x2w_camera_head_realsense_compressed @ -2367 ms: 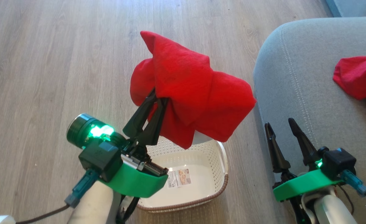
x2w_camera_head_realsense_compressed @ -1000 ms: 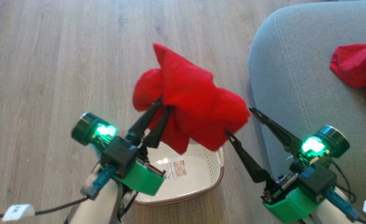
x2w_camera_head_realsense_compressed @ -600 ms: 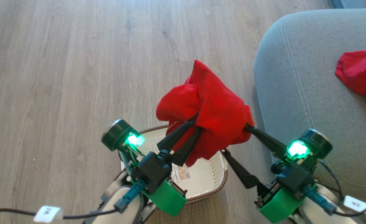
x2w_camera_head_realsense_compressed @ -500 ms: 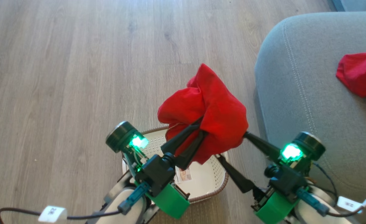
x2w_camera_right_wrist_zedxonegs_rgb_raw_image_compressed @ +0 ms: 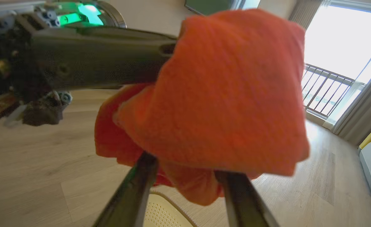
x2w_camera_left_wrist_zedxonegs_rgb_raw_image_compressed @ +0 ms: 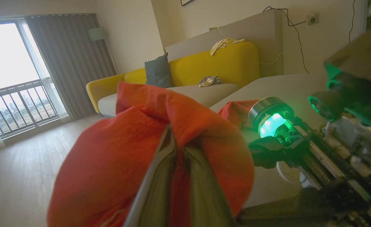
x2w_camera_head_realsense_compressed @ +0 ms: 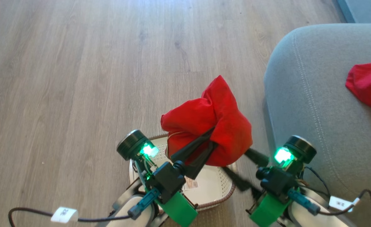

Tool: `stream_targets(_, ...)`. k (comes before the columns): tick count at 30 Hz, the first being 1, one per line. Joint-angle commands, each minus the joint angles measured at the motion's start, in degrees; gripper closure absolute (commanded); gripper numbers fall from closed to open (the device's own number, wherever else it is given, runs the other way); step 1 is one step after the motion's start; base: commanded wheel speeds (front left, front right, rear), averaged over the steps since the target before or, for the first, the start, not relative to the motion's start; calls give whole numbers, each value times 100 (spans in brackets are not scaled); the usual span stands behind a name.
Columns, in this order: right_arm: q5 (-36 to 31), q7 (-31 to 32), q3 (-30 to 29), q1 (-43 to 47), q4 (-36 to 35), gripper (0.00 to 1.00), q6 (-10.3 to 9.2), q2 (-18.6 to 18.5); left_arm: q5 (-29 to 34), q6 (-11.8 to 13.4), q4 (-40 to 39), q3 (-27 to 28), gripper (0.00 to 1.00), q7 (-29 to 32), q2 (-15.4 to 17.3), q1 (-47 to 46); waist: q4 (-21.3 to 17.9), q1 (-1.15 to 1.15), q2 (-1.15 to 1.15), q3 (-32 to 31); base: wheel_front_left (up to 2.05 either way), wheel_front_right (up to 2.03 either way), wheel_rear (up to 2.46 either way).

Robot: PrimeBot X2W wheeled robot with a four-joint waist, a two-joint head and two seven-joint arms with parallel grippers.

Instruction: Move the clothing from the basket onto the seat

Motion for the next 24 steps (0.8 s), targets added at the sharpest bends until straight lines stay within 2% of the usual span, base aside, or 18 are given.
stream_targets(1, 88, -37, -47, -96, -180, 100, -1, 100, -25, -7, -145, 175, 100, -28, 8, -144, 30, 0, 0, 7, 0, 0, 0)
stream_targets(13, 280, -37, -706, 105, -353, 100, -1, 523, -40, -7, -12, 263, 100, -28, 27, -95, 93, 0, 0, 44, 0, 0, 0)
stream_targets(14, 289, -37, -748, 122, -369, 100, -1, 557, -39, -7, -15, 272, 77, -28, 24, -98, 94, 0, 0, 43, 0, 0, 0)
stream_targets(15, 290, -37, -788, 138, -387, 100, -1, 590, -35, -7, -17, 282, 60, -28, 21, -99, 93, 0, 0, 41, 0, 0, 0)
stream_targets(17, 273, -37, -855, 171, -407, 100, -1, 647, -22, -7, -18, 302, 39, -28, 13, -99, 88, 0, 0, 31, 0, 0, 0)
stream_targets(18, 267, -37, -883, 186, -413, 100, -1, 675, -14, -7, -25, 314, 17, -28, 6, -98, 85, 0, 0, 29, 0, 0, 0)
stream_targets(19, 260, -37, -915, 197, -422, 100, -1, 704, -6, -7, -33, 323, 1, -28, 0, -97, 83, 0, 0, 27, 0, 0, 0)
stream_targets(24, 228, -37, -1099, 268, -485, 100, -1, 845, 6, -7, -46, 338, 0, -28, -15, -85, 83, 0, 0, 8, 0, 0, 0)
